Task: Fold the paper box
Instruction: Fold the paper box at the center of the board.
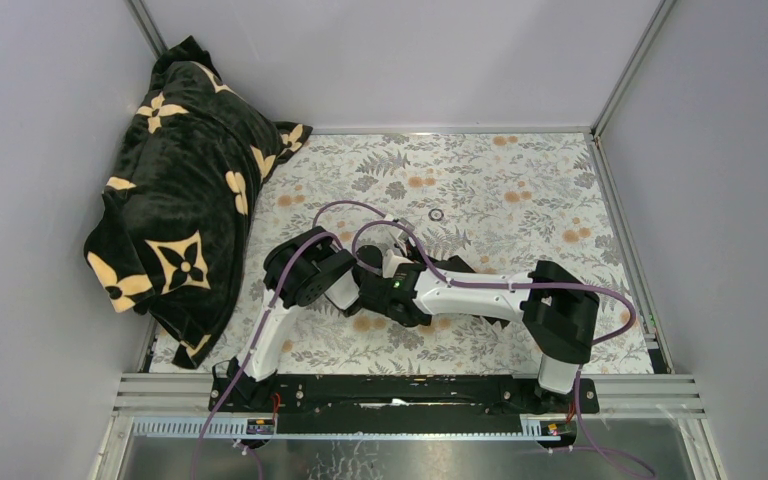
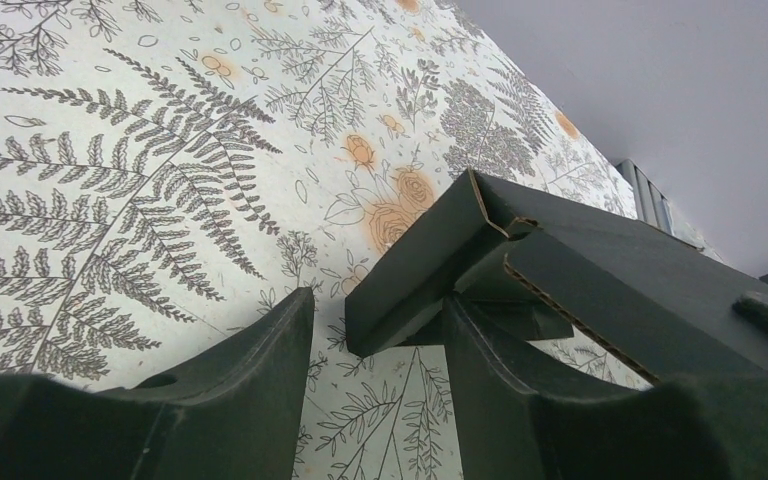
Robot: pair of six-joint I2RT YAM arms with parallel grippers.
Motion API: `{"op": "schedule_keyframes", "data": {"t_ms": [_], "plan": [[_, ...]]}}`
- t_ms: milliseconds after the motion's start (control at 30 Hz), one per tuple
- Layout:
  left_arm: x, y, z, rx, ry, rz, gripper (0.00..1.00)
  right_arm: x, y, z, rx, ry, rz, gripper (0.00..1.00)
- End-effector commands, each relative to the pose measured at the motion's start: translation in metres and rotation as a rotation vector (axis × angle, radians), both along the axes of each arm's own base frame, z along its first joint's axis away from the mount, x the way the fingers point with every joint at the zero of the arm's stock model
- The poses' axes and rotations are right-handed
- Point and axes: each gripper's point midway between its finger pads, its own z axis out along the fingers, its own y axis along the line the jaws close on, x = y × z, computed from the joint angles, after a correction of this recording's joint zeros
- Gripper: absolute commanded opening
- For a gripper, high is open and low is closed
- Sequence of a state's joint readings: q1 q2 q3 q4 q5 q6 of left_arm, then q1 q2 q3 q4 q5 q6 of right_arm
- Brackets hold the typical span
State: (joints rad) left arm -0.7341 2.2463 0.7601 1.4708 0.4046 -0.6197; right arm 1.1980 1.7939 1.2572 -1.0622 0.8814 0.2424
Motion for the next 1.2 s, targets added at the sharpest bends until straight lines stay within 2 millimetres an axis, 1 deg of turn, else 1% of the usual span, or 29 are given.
{"op": "schedule_keyframes", "data": {"t_ms": [0, 333, 533, 833, 1000, 1167], "plan": [[0.011, -0.008, 0.028, -0.036, -0.112, 0.105, 0.56, -0.018, 0.039, -0.026, 0.216, 0.113, -0.007, 0.00], [0.010, -0.015, 0.032, -0.053, -0.122, 0.089, 0.56, -0.020, 0.041, -0.029, 0.227, 0.134, 0.001, 0.00], [0.012, -0.024, 0.033, -0.061, -0.129, 0.064, 0.56, -0.020, 0.039, -0.031, 0.211, 0.138, 0.006, 0.00], [0.018, -0.035, 0.036, -0.071, -0.139, 0.047, 0.56, -0.020, 0.035, -0.043, 0.167, 0.148, 0.011, 0.00], [0.019, -0.041, 0.034, -0.070, -0.139, 0.028, 0.56, -0.023, 0.036, -0.051, 0.179, 0.186, 0.014, 0.00], [0.020, -0.046, 0.037, -0.082, -0.140, 0.007, 0.56, -0.020, 0.034, -0.052, 0.208, 0.225, 0.004, 0.00]]}}
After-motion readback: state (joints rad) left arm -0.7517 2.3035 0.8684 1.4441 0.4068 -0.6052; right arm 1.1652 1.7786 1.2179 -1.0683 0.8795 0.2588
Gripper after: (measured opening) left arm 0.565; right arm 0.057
